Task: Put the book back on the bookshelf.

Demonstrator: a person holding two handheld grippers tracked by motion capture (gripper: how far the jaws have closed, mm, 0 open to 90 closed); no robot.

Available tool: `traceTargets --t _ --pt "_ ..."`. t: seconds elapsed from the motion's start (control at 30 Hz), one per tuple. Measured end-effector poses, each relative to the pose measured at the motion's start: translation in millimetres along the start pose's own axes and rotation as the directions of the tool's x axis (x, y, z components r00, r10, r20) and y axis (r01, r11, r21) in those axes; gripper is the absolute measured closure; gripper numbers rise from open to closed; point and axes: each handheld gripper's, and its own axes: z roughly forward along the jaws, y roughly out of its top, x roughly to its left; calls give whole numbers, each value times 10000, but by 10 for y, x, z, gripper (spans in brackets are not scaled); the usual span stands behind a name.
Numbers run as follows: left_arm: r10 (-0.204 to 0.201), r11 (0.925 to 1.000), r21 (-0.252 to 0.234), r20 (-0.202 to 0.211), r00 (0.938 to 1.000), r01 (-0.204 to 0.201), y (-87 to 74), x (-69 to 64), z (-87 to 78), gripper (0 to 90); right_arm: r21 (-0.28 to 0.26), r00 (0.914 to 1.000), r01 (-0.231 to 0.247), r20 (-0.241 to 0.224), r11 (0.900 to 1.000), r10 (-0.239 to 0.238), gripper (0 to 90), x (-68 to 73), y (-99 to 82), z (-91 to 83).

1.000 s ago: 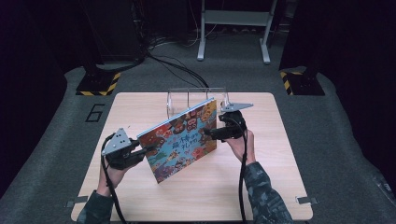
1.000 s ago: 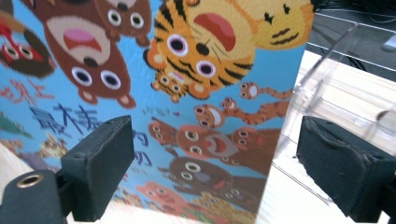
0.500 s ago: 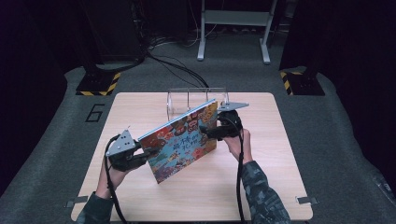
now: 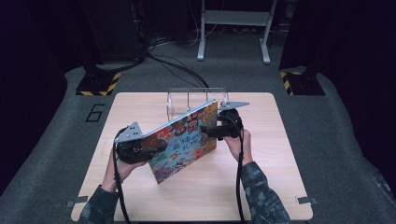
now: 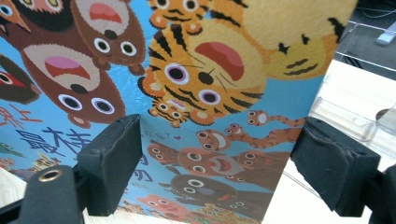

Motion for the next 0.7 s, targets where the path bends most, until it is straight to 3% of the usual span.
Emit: traceTargets --t 0.03,0.17,0.3,0.4,0.57,0.7 --pt "-113 9999 -94 80 9999 114 12 -8 16 590 43 9999 143 62 9999 -144 172 6 1 -4" --pt "-300 9989 -348 351 9989 312 19 24 44 563 86 9993 266 248 9996 -268 170 7 0 -20" --pt "-110 9997 -228 -108 9999 107 53 19 29 667 140 9992 324 232 9994 -327 174 2 -5 -30" --pt "46 9995 -306 -203 9998 -52 84 4 1 770 147 9991 372 220 9992 -375 191 3 -23 -57" --pt "197 9998 -88 -211 9996 -199 117 -33 3 784 161 9975 400 571 9991 -408 159 -52 -158 -146" --pt "124 9999 23 -140 9998 -124 129 -22 -1 785 755 9943 113 1053 9971 -192 34 -169 -391 -224"
